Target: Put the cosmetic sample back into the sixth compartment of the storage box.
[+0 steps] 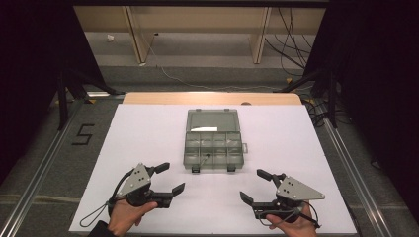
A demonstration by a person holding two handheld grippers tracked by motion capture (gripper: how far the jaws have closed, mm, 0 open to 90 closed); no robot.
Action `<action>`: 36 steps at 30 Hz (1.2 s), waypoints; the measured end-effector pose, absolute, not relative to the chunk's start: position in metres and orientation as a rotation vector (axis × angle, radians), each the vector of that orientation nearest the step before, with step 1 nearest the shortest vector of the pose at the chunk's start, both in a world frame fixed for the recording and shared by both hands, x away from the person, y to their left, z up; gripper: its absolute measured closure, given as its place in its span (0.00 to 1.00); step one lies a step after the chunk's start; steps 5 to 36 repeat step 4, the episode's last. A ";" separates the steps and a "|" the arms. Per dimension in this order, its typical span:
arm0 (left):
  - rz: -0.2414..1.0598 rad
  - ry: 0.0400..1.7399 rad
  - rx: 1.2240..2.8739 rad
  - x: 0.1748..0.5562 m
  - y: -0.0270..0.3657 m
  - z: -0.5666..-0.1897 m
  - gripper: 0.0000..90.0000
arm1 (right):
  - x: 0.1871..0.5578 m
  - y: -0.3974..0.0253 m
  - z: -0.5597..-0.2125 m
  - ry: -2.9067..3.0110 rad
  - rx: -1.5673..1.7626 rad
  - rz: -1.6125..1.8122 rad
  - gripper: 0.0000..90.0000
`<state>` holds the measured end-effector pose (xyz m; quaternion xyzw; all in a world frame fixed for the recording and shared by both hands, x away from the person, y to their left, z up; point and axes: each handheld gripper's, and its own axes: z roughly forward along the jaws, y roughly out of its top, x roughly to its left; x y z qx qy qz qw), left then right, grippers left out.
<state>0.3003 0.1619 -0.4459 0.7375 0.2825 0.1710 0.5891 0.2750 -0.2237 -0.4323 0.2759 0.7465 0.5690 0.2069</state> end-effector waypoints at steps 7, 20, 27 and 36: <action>0.401 0.656 1.726 0.300 0.161 -0.445 0.19 | 0.275 -0.224 -0.432 2.085 0.768 1.581 0.18; 0.401 0.656 1.726 0.300 0.161 -0.445 0.19 | 0.275 -0.224 -0.432 2.085 0.768 1.581 0.18; 0.401 0.656 1.726 0.300 0.161 -0.445 0.19 | 0.275 -0.224 -0.432 2.085 0.768 1.581 0.18; 0.401 0.656 1.726 0.300 0.161 -0.445 0.19 | 0.275 -0.224 -0.432 2.085 0.768 1.581 0.18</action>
